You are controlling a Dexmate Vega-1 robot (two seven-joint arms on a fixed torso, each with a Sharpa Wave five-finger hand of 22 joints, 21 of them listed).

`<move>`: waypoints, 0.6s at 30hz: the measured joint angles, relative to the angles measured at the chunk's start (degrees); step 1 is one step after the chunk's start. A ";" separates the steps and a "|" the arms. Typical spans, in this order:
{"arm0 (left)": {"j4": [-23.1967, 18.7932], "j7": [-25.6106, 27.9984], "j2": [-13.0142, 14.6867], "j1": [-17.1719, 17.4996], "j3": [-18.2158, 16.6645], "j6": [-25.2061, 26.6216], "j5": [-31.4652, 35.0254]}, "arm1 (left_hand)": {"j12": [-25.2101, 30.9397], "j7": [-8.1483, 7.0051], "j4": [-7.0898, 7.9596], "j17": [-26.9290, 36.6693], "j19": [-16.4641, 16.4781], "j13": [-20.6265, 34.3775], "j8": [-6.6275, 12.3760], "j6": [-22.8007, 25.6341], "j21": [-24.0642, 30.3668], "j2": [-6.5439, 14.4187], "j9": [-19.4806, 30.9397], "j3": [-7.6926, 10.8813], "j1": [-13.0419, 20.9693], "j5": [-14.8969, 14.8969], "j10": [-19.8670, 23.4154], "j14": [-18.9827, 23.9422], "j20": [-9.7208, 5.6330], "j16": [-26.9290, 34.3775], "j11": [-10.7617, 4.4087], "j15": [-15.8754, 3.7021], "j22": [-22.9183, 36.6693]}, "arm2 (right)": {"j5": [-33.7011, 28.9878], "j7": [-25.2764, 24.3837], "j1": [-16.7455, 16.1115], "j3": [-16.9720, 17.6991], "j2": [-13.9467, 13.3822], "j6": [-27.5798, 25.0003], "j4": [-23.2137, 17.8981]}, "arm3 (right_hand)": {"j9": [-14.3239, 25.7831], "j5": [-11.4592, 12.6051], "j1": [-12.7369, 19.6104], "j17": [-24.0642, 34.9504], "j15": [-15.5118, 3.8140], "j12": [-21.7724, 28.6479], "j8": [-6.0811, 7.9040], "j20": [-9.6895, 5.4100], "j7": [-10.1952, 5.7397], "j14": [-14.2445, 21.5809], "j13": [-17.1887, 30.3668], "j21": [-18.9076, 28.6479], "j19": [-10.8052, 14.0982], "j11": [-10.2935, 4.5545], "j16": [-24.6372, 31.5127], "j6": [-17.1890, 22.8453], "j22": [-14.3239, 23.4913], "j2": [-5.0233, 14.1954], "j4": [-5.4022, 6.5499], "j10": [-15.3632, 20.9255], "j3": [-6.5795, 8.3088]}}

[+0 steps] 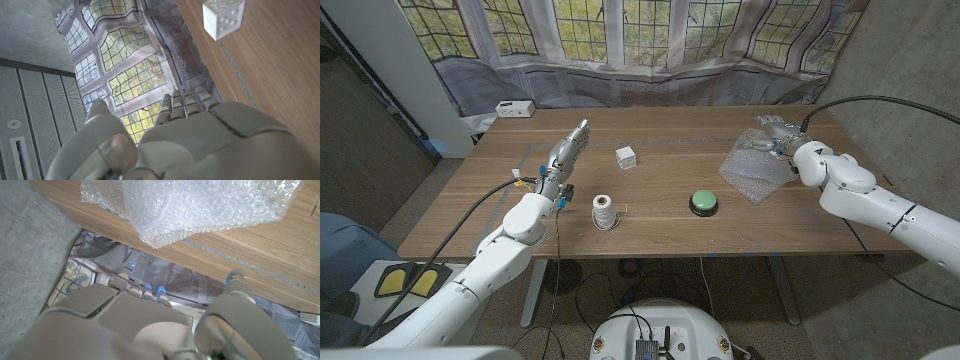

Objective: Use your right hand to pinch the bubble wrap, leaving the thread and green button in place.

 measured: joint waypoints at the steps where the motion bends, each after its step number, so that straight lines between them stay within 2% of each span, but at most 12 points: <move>1: 0.00 0.02 -0.03 0.00 0.01 0.01 0.00 | 0.00 0.00 0.00 0.00 0.00 0.00 0.00 0.00 0.00 0.00 0.00 0.00 0.00 0.00 0.00 0.00 0.00 0.00 0.00 0.00 0.00 | -0.13 0.53 0.40 -0.29 0.10 -0.06 0.23 | 0.00 0.00 -0.04 0.04 0.00 0.00 0.00 0.00 0.00 0.00 0.00 0.00 0.00 0.00 0.00 0.00 0.00 -0.04 0.15 0.00 -0.15; 6: 0.07 0.02 -0.05 0.00 0.02 0.01 -0.02 | 0.00 0.00 0.00 0.00 0.19 0.00 0.00 0.00 0.00 0.00 0.00 0.00 0.00 0.00 0.00 0.00 0.43 0.00 0.00 0.00 0.00 | -0.43 2.83 1.68 -1.17 0.47 -0.25 1.01 | 0.00 0.00 0.24 0.04 -0.08 0.00 0.00 0.02 0.00 -0.18 0.00 0.00 -0.02 0.00 0.00 -0.81 0.00 -0.38 0.21 -0.81 -0.21; 11: 0.23 0.01 -0.05 0.00 0.08 0.04 -0.11 | 0.00 0.00 0.00 0.00 0.02 0.00 0.00 0.00 0.00 0.00 0.00 0.00 0.00 0.00 0.00 0.00 0.59 0.00 0.00 0.00 0.00 | -0.71 4.75 2.86 -2.04 0.80 -0.28 1.67 | 0.00 0.00 -0.09 0.04 0.18 0.00 0.00 0.95 0.20 -0.42 -0.01 0.00 -0.94 0.31 0.00 -2.65 -0.01 -1.18 0.22 -1.12 -0.68; 18: 0.42 -0.10 -0.08 -0.11 0.18 0.19 -0.24 | 0.00 0.00 0.00 0.00 0.03 0.00 0.01 0.00 0.00 0.00 0.00 0.00 0.00 0.00 0.00 0.00 0.59 0.00 0.00 0.00 0.00 | -1.19 7.09 4.27 -3.13 1.30 -0.38 2.64 | -0.01 0.63 0.34 0.04 0.50 0.00 0.00 2.05 0.20 -0.73 -0.01 0.00 -2.04 0.62 0.00 -2.65 -0.01 -2.08 0.01 -1.43 -0.88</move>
